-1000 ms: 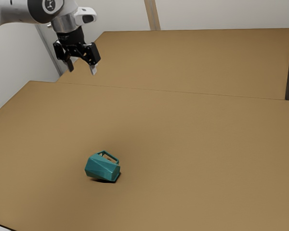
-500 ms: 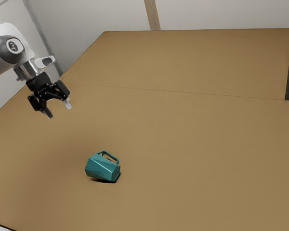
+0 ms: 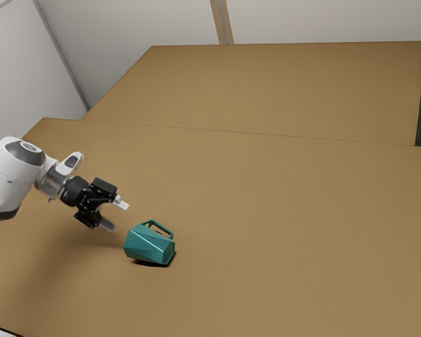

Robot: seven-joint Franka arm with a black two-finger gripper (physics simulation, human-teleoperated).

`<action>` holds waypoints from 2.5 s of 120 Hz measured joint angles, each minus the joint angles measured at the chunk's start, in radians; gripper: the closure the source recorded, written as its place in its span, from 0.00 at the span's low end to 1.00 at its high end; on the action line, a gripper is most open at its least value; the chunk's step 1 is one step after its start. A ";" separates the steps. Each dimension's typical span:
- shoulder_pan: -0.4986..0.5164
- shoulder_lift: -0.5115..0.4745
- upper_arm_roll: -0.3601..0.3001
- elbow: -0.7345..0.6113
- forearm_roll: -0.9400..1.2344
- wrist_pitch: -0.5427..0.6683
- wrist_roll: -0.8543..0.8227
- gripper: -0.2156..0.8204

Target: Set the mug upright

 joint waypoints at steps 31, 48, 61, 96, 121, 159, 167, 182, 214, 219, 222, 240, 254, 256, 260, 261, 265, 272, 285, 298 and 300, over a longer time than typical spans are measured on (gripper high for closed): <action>-0.003 0.001 0.003 -0.038 -0.090 0.019 0.157 0.21; -0.008 -0.001 0.003 -0.050 -0.116 0.023 0.219 0.21; -0.014 -0.002 0.002 -0.059 -0.133 0.029 0.257 0.21; -0.019 -0.008 0.001 -0.080 -0.156 0.026 0.331 0.21; -0.019 0.020 0.001 -0.103 -0.180 0.025 0.365 0.21; -0.055 0.050 -0.030 -0.124 -0.232 0.042 0.398 0.21; -0.063 0.055 -0.037 -0.125 -0.239 0.051 0.403 0.21; -0.066 0.056 -0.041 -0.124 -0.247 0.064 0.409 0.39; -0.055 0.050 -0.043 -0.123 -0.247 0.063 0.412 0.83; -0.052 0.048 -0.042 -0.122 -0.249 0.059 0.412 0.86; -0.052 0.046 -0.042 -0.119 -0.251 0.054 0.412 0.87; -0.054 0.040 -0.043 -0.100 -0.275 0.018 0.412 0.93; -0.061 0.026 -0.062 -0.081 -0.283 0.001 0.409 0.95; -0.063 0.024 -0.068 -0.072 -0.281 0.000 0.407 0.95; -0.067 0.020 -0.083 -0.040 -0.264 -0.001 0.402 0.95; -0.068 0.020 -0.087 -0.031 -0.258 -0.001 0.400 0.95; -0.073 0.017 -0.104 0.004 -0.227 0.001 0.392 0.96; -0.089 0.002 -0.129 0.048 -0.155 0.022 0.379 0.96; -0.114 -0.006 -0.191 0.186 0.096 0.075 0.327 0.97; -0.160 -0.001 -0.210 0.264 0.344 0.120 0.259 0.97; -0.165 0.000 -0.211 0.269 0.375 0.130 0.248 0.97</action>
